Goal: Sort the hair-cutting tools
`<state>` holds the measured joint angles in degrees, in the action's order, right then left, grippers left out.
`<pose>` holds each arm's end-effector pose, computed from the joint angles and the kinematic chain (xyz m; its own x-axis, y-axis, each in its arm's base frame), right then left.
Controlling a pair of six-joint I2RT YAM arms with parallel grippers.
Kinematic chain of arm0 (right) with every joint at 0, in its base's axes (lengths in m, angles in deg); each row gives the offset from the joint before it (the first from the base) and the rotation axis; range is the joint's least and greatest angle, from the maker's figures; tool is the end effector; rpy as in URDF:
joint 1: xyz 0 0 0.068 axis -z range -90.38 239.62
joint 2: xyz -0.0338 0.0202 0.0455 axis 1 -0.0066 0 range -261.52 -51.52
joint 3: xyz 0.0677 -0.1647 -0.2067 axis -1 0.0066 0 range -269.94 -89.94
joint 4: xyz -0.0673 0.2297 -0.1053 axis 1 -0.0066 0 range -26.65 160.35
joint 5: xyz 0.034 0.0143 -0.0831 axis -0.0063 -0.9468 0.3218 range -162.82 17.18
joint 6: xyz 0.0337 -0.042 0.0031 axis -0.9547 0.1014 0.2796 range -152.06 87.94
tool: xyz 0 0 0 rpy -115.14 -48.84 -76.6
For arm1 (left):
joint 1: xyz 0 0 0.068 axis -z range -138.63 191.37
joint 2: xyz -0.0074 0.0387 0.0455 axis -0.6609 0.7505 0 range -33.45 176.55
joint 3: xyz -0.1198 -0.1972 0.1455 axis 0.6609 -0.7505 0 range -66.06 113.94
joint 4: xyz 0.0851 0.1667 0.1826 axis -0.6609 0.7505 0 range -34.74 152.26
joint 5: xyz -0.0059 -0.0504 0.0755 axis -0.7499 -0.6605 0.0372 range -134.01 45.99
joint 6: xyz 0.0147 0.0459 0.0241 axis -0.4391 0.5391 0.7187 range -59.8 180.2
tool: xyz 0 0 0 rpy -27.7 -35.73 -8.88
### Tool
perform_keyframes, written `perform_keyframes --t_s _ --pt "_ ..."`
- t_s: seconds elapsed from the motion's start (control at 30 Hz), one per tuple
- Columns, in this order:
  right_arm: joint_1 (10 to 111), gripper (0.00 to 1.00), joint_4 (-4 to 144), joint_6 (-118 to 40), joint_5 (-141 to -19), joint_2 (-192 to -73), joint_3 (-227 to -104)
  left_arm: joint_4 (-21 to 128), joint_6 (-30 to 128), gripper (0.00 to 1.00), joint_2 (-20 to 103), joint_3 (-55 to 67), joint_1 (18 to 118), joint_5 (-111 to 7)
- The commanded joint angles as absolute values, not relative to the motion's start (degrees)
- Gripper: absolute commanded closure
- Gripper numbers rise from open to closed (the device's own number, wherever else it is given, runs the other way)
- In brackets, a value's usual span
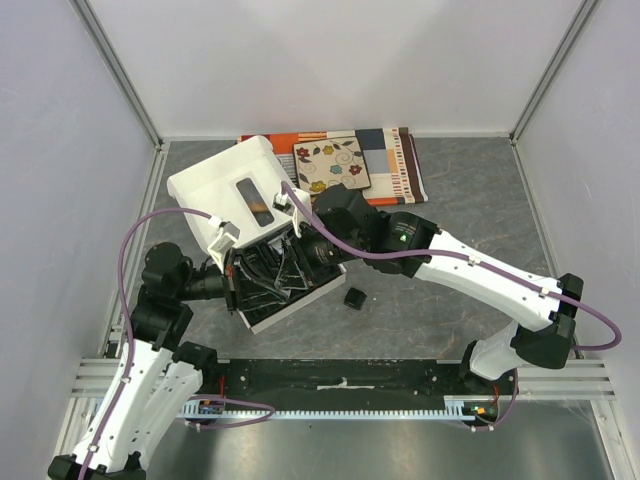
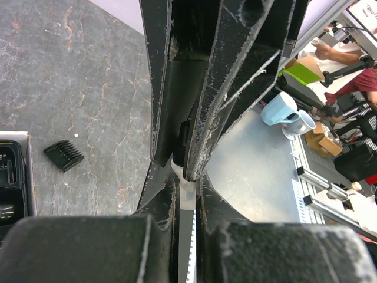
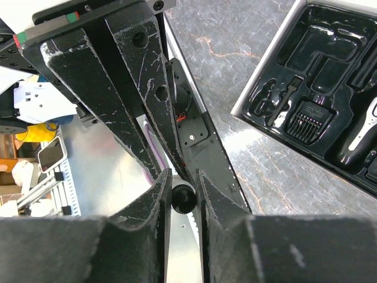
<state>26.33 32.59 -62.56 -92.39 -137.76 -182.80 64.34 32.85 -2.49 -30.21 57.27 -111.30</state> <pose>0.1381 0.3012 0.4091 -0.6929 -0.3130 -0.6495 -0.7183 0.3788 0.5836 0.1066 -0.0645 0.3236 -0.5175 -0.0368 -0.8549 0.8476 0.1151 -0.5181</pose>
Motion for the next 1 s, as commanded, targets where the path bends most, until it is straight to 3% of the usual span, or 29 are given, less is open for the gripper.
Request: perform_keyframes --t_s 0.0,0.03,0.13,0.23,0.33,0.43,0.53,0.97 --pt "25.46 0.66 34.23 -62.91 -87.45 -137.04 -184.43 64.92 34.0 0.98 -2.69 -28.36 57.28 -108.53" --pt "25.55 0.57 34.05 -63.0 -85.32 -136.17 -184.43 65.71 34.44 0.98 -2.87 -28.18 57.37 -107.57" --pt "26.6 0.4 32.47 -63.61 -74.2 -133.54 -183.55 70.89 36.64 0.98 -2.52 -27.22 57.28 -97.84" --pt "27.92 0.32 31.85 -64.49 -64.08 -129.93 -180.84 76.6 37.52 0.98 -0.42 -25.55 57.37 -91.14" --pt "29.32 0.32 31.33 -64.84 -59.04 -127.2 -177.67 82.93 37.18 0.98 2.92 -23.35 57.28 -79.47" --pt "29.5 0.32 30.36 -65.54 -52.88 -126.05 -174.69 90.13 34.02 0.98 6.6 -21.59 57.28 -58.86" --pt "29.5 0.31 29.83 -66.34 -49.98 -125.7 -171.87 95.59 30.33 0.98 9.86 -19.84 57.28 -49.15" --pt "29.5 0.32 30.88 -65.55 -49.0 -127.1 -165.8 102.1 13.72 0.98 15.85 -21.76 58.42 -34.17"
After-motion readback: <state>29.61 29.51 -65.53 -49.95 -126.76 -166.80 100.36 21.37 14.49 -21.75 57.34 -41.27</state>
